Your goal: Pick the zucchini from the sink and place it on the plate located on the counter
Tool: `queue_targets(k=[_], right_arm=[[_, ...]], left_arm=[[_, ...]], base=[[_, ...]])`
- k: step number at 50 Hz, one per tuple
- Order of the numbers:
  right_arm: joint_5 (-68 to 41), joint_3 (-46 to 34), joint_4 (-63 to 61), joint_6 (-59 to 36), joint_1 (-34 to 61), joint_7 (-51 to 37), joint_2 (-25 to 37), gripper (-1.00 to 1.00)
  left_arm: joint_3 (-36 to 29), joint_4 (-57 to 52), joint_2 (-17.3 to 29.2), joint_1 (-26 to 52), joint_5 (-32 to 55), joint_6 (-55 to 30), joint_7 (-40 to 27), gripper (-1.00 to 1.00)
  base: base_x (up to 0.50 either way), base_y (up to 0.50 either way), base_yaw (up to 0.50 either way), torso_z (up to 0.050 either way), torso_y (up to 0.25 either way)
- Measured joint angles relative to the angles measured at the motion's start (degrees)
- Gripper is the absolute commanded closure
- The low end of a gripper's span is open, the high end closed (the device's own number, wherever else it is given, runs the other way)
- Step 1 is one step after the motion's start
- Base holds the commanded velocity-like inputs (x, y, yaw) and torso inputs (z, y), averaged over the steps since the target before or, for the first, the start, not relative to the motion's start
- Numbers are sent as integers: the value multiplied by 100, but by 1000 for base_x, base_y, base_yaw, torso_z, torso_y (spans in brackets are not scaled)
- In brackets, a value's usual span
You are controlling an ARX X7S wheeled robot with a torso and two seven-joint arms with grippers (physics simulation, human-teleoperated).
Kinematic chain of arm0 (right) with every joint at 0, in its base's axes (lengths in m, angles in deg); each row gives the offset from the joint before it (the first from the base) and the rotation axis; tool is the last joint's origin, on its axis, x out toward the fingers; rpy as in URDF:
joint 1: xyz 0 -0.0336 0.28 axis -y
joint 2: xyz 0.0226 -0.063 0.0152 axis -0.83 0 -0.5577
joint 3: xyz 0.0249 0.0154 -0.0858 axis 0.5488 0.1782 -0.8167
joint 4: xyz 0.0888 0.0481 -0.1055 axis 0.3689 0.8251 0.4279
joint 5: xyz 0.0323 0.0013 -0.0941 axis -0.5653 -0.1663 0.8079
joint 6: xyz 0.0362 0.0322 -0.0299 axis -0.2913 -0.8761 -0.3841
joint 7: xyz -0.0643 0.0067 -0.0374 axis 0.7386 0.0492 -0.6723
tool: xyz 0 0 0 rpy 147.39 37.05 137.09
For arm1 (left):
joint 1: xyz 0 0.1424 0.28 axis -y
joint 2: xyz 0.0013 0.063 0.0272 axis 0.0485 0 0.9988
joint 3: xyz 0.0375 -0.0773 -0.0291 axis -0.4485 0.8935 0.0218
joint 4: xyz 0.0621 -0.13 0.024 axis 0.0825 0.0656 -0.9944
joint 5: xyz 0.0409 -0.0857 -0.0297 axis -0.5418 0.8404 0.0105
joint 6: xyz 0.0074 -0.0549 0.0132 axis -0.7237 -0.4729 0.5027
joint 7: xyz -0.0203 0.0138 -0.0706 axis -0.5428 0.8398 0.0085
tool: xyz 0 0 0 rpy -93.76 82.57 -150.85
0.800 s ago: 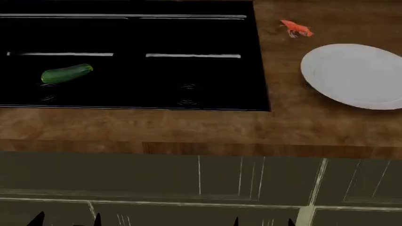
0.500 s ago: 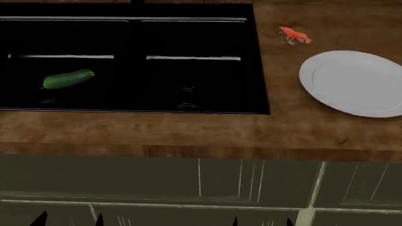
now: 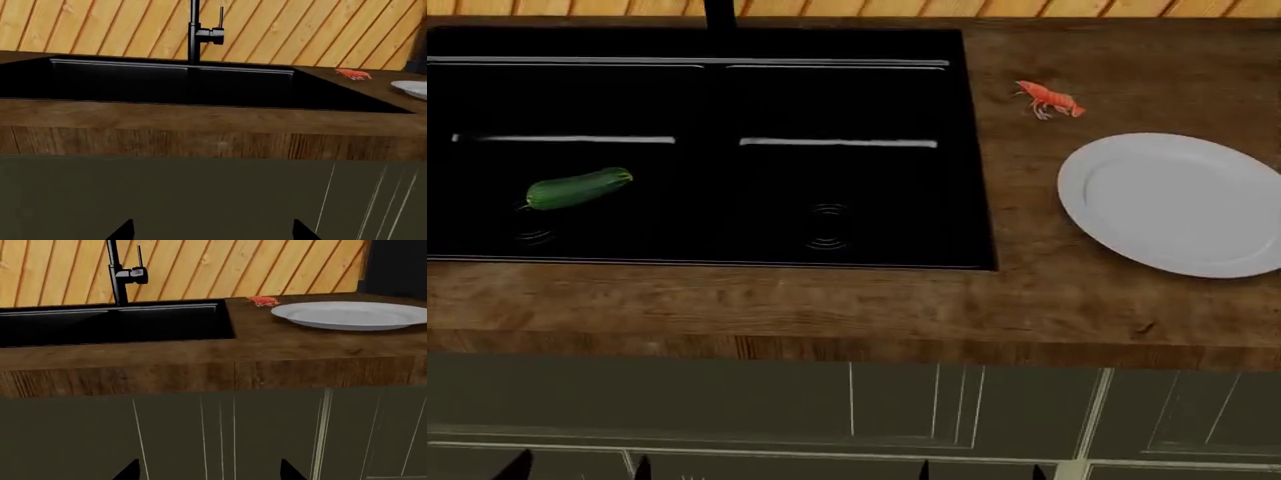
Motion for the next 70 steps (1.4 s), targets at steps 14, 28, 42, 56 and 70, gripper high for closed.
queue_targets(k=[14,28,42,56,70], right_arm=[[-185,-71,-695,-594,74,-199,175,-100],[-590,22,-2528,-3291,1539,-501,582,-100],[-765,-122,-1882,-4670,3752,-368,807,-100],[-679,-369,-7,-4519,5409,-113,707,-100],[-714,-415,472,-4484,5827,-96,643,-100]], left_arm=[[-10,-728,166,102,336,-683,-183,-100],[474,-2137,719,1800,1184,-3300,-573,-100],[491,-1143,994,3956,1490,-4551,-518,-100],[-214,770,918,5899,1221,-4555,-136,-100],[-528,1273,940,6487,1130,-4512,30,-100]], base=[[0,0,0,29,12],[0,0,0,0,0],[0,0,0,0,0],[0,0,0,0,0],[0,405,0,0,0]])
